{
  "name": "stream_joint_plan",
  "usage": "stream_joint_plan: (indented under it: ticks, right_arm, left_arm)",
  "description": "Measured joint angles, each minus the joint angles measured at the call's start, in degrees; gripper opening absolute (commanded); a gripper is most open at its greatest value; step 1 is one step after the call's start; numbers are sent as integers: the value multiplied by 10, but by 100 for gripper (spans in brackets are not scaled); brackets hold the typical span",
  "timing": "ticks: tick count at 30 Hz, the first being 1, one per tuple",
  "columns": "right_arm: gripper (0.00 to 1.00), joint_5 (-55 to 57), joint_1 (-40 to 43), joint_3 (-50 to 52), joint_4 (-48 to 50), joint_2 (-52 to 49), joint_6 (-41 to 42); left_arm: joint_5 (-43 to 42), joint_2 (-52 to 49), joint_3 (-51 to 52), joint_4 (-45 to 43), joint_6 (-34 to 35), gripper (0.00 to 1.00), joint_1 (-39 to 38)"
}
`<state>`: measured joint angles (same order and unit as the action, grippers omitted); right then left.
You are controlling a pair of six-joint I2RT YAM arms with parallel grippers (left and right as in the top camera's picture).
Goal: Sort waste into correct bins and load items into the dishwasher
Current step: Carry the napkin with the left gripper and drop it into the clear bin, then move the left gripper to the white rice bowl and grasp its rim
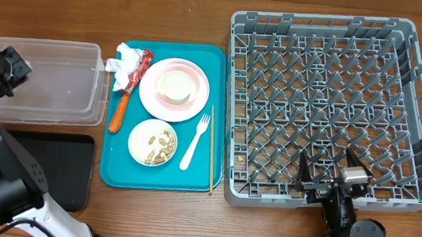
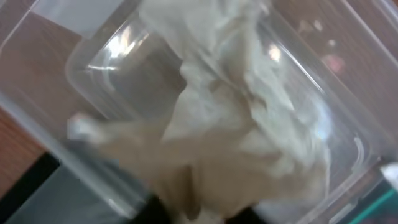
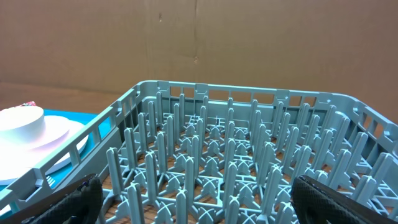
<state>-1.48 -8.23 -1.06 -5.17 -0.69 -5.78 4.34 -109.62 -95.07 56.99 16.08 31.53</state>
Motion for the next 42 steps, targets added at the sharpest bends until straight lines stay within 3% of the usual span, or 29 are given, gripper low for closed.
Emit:
stream_joint_plan:
  ticks: [3,7,14,18,22,24,26,33,37,42]
  right_arm:
    - [100,0,0,0,0,0,0]
    - [100,0,0,0,0,0,0]
    - [100,0,0,0,0,0,0]
    - [100,0,0,0,0,0,0]
    - [100,0,0,0,0,0,0]
    - [100,0,0,0,0,0,0]
    - [100,0,0,0,0,0,0]
    - [100,0,0,0,0,0,0]
    - [100,0,0,0,0,0,0]
    - [100,0,0,0,0,0,0]
  left_arm:
    - [0,-3,-1,-6,-1,92,0]
    - [-9,-3,-28,30,-9,84,0]
    - [-117,34,-101,148,-27,84,-26]
    - [-153,112,-102,240,-47,84,-104]
    - [-151,180,-108,293,-57,84,-239]
    - [-140,200,-112,322,-57,79,-330]
    - [-129,201,-111,327,-44,77,-373]
    - [-49,198,6,293,42,76,-577]
    - [-16,195,134,177,97,75,-642]
    - [-2,194,258,52,126,57,-656]
